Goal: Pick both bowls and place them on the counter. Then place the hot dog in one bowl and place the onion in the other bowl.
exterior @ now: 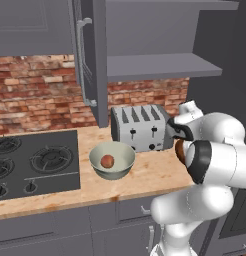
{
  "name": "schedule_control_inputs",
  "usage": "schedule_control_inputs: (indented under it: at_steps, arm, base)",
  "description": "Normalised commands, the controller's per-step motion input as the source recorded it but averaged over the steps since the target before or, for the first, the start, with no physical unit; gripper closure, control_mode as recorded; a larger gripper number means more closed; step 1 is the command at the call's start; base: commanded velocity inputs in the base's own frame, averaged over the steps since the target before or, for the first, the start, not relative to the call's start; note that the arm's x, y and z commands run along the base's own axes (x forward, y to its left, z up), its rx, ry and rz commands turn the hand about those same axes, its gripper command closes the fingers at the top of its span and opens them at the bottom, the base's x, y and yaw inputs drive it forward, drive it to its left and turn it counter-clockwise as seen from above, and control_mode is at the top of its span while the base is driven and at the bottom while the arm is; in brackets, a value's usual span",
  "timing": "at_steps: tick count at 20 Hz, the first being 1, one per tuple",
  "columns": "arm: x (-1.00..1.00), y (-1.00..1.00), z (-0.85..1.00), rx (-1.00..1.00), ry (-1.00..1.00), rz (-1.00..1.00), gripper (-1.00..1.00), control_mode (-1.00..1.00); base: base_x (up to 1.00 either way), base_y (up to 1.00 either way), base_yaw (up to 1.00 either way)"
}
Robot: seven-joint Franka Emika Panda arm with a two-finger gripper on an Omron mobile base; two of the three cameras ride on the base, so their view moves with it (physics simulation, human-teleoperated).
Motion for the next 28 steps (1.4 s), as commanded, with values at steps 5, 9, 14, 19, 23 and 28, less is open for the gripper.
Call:
schedule_control_inputs:
  at_steps: [5, 9, 14, 19, 23, 28]
  arm:
    - [0.08, 0.01, -0.16, 0.0, 0.01, 0.0, 1.0, -1.0]
    - [0.05, 0.0, -0.11, 0.0, 0.0, 0.0, 1.0, -1.0]
    - [0.08, 0.0, -0.06, 0.0, 0.0, 0.0, 1.0, -1.0]
    - [0.16, 0.0, -0.09, 0.0, 0.01, 0.0, 1.0, -1.0]
    - [0.17, 0.0, -0.07, 0.0, 0.01, 0.01, 1.0, -1.0]
    - [0.11, 0.0, -0.05, 0.0, 0.0, 0.01, 1.0, -1.0]
  base:
    - [0.0, 0.0, 0.0]
    - [0.0, 0.0, 0.0]
    - [0.0, 0.0, 0.0]
    - [0.0, 0.0, 0.0]
    - [0.0, 0.0, 0.0]
    - [0.0, 0.0, 0.0]
